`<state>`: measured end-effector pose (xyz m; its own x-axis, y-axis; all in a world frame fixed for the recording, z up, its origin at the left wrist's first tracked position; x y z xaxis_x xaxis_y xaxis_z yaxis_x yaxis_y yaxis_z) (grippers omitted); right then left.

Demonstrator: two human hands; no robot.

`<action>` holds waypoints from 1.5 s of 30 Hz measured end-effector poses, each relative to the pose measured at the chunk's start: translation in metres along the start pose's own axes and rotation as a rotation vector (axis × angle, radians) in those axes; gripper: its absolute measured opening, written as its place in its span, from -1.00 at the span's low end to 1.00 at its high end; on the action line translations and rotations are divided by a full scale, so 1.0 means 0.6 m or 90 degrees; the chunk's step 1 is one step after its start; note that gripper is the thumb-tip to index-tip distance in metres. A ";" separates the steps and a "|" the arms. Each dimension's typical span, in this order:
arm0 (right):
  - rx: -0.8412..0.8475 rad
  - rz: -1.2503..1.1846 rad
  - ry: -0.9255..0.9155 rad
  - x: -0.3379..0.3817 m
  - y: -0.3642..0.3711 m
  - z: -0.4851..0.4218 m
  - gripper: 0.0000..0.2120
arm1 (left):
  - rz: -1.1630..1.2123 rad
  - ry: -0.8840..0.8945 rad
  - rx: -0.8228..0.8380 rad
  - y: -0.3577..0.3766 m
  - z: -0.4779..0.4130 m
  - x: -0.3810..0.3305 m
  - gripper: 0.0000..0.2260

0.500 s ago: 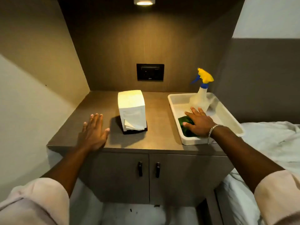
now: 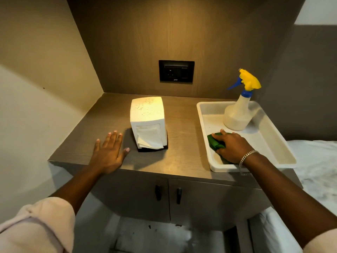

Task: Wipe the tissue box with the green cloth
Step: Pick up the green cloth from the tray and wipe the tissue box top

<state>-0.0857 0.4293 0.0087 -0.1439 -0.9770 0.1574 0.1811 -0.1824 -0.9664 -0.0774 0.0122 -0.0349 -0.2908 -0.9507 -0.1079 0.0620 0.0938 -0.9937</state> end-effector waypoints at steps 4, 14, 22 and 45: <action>-0.082 -0.092 0.008 0.001 -0.013 0.015 -0.48 | 0.016 0.000 0.012 -0.003 -0.001 0.001 -0.27; -0.234 -0.339 -0.106 0.096 -0.168 0.075 -0.44 | 0.322 0.112 -0.062 -0.144 -0.046 0.000 0.06; -0.134 -0.421 -0.249 0.275 -0.186 0.086 -0.45 | 0.549 0.163 0.076 -0.175 -0.105 -0.041 0.25; -0.069 0.006 -0.267 0.386 -0.171 0.086 -0.53 | 0.579 0.285 0.007 -0.179 -0.166 -0.037 0.02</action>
<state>-0.0874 0.2160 0.1548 0.2696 -0.9428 0.1962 0.0741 -0.1828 -0.9804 -0.1727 0.0525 0.0707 -0.4607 -0.3217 -0.8272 0.4459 0.7219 -0.5292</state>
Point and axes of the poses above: each hand's wrist, its own z-axis away from the middle knuckle, its own y-axis out of the palm, x = y × z, the point moved 6 cm from there along -z, towards the middle knuckle, and after that the axes turned 13 degrees about y, right-handed, at the moved point
